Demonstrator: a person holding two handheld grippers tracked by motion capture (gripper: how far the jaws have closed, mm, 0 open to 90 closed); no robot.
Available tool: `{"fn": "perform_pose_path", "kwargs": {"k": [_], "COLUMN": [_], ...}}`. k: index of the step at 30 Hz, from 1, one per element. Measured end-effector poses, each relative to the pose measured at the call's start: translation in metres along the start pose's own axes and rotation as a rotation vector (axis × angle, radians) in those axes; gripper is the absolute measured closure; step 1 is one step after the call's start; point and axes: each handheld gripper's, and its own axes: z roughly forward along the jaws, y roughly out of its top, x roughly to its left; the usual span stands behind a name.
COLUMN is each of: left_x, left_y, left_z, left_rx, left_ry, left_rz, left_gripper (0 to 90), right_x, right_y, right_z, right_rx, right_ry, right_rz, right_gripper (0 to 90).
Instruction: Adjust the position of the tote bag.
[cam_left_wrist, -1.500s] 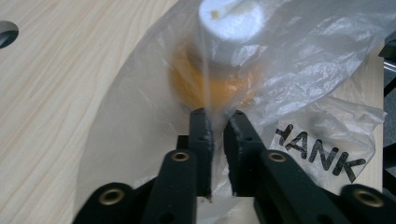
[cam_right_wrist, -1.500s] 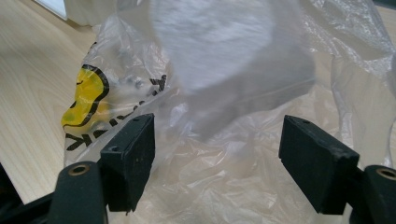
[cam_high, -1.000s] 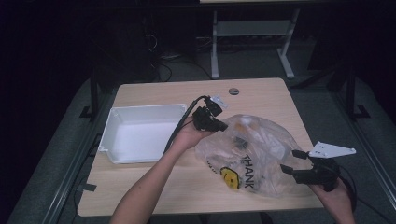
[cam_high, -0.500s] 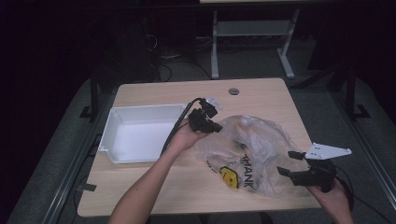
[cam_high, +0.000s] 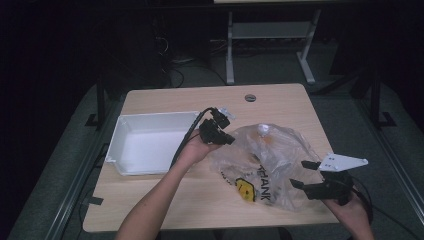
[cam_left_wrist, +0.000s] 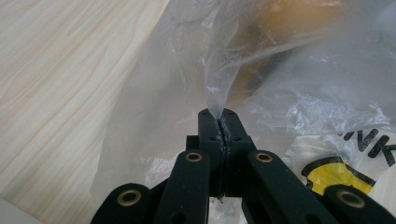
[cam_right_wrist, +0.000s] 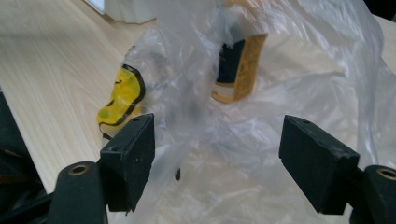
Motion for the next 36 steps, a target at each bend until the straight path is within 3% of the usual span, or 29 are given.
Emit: {"fn": "perform_pose_path", "kwargs": {"k": [16, 22, 28, 36], "left_x": [0.0, 0.0, 0.0, 0.0], "left_y": [-0.006, -0.008, -0.009, -0.012], "left_z": [0.004, 0.005, 0.003, -0.002], "left_rx": [0.019, 0.035, 0.036, 0.015], "left_ry": [-0.011, -0.016, -0.023, -0.029], "left_rz": [-0.006, -0.007, -0.007, -0.018], "left_gripper": [88.7, 88.2, 86.7, 79.7], "right_x": [0.015, 0.019, 0.024, 0.026], "right_y": [0.049, 0.066, 0.076, 0.083], "right_z": [0.012, 0.02, 0.023, 0.03], "right_rx": [-0.012, -0.023, -0.064, -0.034], "right_ry": [0.04, 0.063, 0.087, 0.13], "right_rz": [-0.149, -0.194, -0.195, -0.2], "right_gripper": [31.6, 43.9, 58.1, 82.5]}}
